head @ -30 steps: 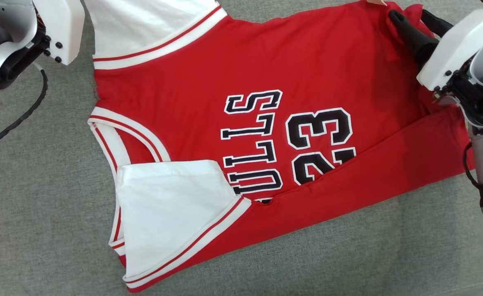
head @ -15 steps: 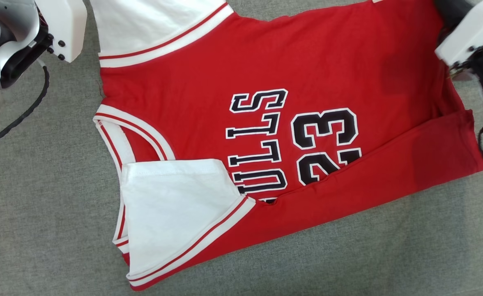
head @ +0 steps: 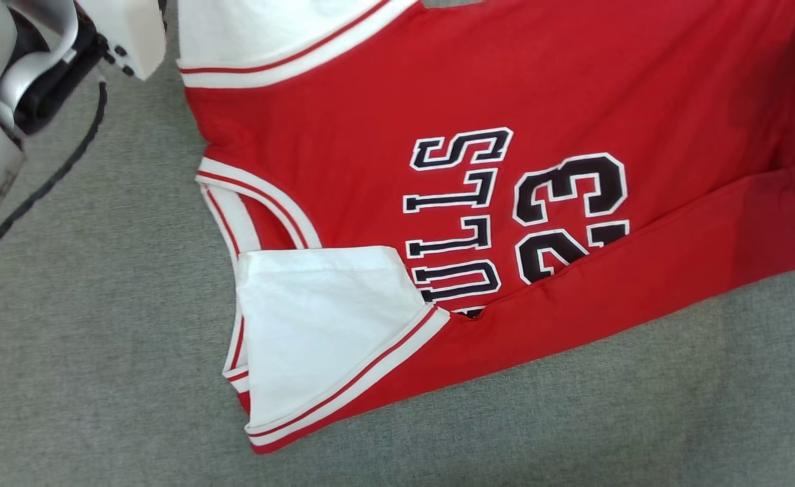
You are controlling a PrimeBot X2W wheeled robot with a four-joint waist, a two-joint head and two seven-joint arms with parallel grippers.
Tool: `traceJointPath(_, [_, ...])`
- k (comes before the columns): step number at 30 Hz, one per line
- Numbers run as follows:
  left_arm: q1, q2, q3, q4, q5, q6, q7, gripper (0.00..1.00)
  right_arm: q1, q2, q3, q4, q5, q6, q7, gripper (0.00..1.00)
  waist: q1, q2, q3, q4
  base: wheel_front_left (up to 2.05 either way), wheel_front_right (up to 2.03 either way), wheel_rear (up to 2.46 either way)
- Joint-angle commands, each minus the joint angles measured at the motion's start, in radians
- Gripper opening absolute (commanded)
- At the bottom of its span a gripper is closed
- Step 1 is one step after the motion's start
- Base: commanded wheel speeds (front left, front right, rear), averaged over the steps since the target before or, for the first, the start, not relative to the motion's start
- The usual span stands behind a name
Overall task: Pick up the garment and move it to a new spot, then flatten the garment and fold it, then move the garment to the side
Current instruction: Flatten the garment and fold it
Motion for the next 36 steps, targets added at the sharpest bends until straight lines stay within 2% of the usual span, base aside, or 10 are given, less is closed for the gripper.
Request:
traceJointPath(1, [0.028,0.02,0.007,-0.031,-0.032,0.0,-0.016,0.0,0.033,-0.022,-0.008,-0.015,0.03,0.0,0.006,0.0,0.0,0.0,-0.017,0.017,0.0,0.0,0.0])
traceJointPath(6, [0.128,0.099,0.039,-0.18,-0.131,-0.001,-0.051,0.0,0.131,-0.089,-0.006,-0.07,0.094,0.0,0.031,0.0,0.0,0.0,-0.044,0.047,0.0,0.0,0.0])
traceJointPath(10, [0.245,0.161,0.053,-0.342,-0.205,0.016,-0.07,0.0,0.218,-0.135,-0.013,-0.116,0.13,0.0,0.049,0.0,0.0,0.0,-0.061,0.075,0.0,0.0,0.0])
traceJointPath(19, [0.507,0.282,0.05,-0.662,-0.314,0.122,-0.123,0.0,0.396,-0.21,-0.067,-0.203,0.166,0.0,0.075,0.0,0.0,0.0,-0.091,0.119,0.0,0.0,0.0])
traceJointPath(24, [0.641,0.329,0.027,-0.78,-0.358,0.177,-0.155,0.0,0.5,-0.227,-0.109,-0.249,0.167,0.0,0.092,0.0,0.0,0.0,-0.11,0.132,0.0,0.0,0.0])
traceJointPath(27, [0.704,0.352,-0.009,-0.807,-0.337,0.207,-0.159,0.0,0.56,-0.231,-0.14,-0.267,0.15,0.0,0.095,0.0,0.0,0.0,-0.118,0.139,0.0,0.0,0.0])
traceJointPath(32, [0.761,0.333,-0.061,-0.795,-0.314,0.22,-0.165,0.0,0.632,-0.209,-0.165,-0.294,0.113,0.0,0.094,0.0,0.0,0.0,-0.126,0.146,0.0,0.0,0.0])
traceJointPath(36, [0.799,0.278,-0.104,-0.735,-0.29,0.232,-0.179,0.0,0.671,-0.168,-0.164,-0.289,0.054,0.0,0.086,0.0,0.0,0.0,-0.134,0.143,0.0,0.0,0.0])
